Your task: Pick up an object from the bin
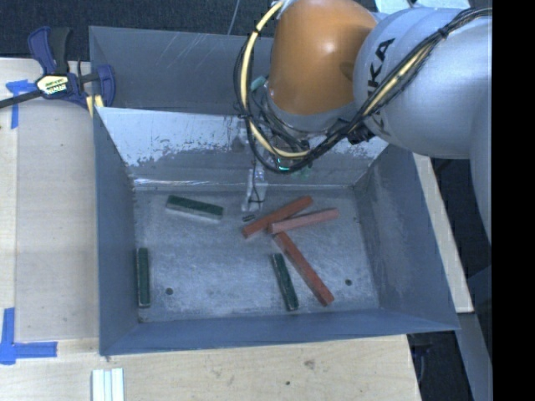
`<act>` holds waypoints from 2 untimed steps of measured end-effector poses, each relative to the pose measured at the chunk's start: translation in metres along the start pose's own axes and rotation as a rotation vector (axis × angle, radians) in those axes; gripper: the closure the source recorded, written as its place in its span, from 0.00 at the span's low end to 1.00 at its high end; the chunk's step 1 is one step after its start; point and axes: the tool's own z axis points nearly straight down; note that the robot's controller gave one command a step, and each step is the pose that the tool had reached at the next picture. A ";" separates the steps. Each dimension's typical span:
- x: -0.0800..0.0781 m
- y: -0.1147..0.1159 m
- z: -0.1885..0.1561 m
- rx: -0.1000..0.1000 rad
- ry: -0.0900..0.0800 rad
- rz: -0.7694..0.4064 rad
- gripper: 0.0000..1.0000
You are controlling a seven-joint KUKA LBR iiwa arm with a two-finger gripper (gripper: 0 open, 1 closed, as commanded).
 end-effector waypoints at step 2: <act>0.006 0.031 0.034 0.001 -0.004 -0.093 0.00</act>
Offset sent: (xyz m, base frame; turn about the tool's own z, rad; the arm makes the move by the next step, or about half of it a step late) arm -0.0201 0.0910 -0.0995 -0.2622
